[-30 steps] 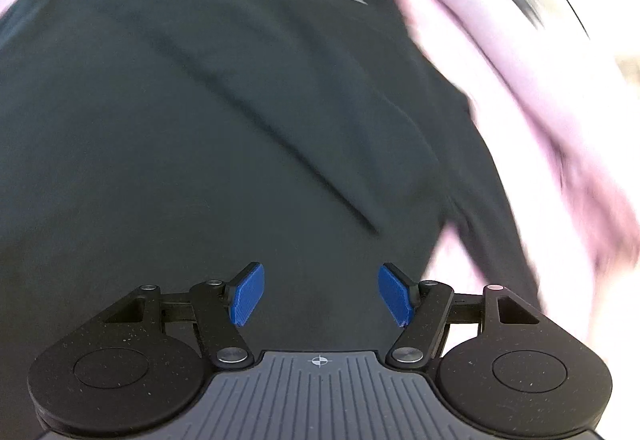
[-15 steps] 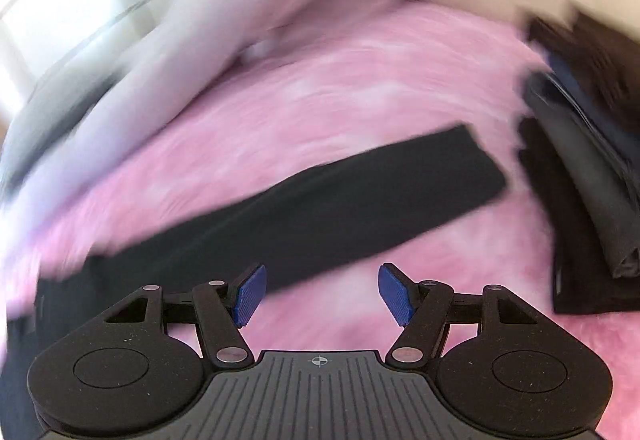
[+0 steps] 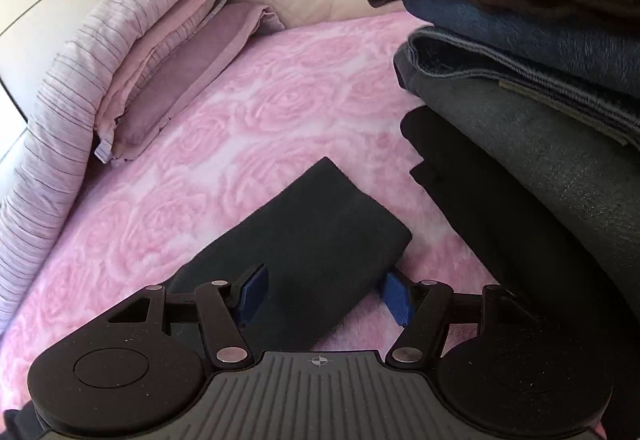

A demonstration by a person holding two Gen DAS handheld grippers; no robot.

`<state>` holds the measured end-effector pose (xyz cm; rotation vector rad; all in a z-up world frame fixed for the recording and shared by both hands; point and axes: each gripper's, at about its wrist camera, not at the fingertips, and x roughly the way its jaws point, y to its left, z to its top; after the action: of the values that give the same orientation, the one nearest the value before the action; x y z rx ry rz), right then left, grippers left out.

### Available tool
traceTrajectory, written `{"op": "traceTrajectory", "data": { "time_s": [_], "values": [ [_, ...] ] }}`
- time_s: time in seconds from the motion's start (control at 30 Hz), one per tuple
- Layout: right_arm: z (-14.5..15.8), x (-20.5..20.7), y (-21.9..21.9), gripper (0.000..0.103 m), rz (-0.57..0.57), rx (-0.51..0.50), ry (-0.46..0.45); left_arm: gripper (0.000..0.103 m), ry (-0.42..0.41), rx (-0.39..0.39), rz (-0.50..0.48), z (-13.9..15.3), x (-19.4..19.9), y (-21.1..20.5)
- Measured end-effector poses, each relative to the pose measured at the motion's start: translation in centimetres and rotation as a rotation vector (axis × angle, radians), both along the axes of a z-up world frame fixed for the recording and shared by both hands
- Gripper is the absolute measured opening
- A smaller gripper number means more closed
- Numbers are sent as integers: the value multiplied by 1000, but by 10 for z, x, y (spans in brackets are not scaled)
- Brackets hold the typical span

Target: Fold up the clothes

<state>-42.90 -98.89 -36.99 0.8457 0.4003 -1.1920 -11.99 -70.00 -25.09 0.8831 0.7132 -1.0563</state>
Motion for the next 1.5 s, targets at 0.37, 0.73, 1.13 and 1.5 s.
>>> {"op": "traceTrajectory", "data": {
  "time_s": [0.37, 0.73, 1.13, 1.5],
  "values": [
    [25, 58, -35, 5, 223, -113, 115, 84, -1, -70, 86, 19, 21, 45],
    [143, 275, 304, 5, 1206, -722, 31, 84, -19, -132, 356, 44, 78, 215],
    [-19, 325, 520, 6, 1810, -746, 493, 84, 15, -173, 445, 27, 147, 338],
    [0, 287, 410, 7, 1419, -681, 765, 83, -96, -97, -83, -36, 157, 242]
  ]
}}
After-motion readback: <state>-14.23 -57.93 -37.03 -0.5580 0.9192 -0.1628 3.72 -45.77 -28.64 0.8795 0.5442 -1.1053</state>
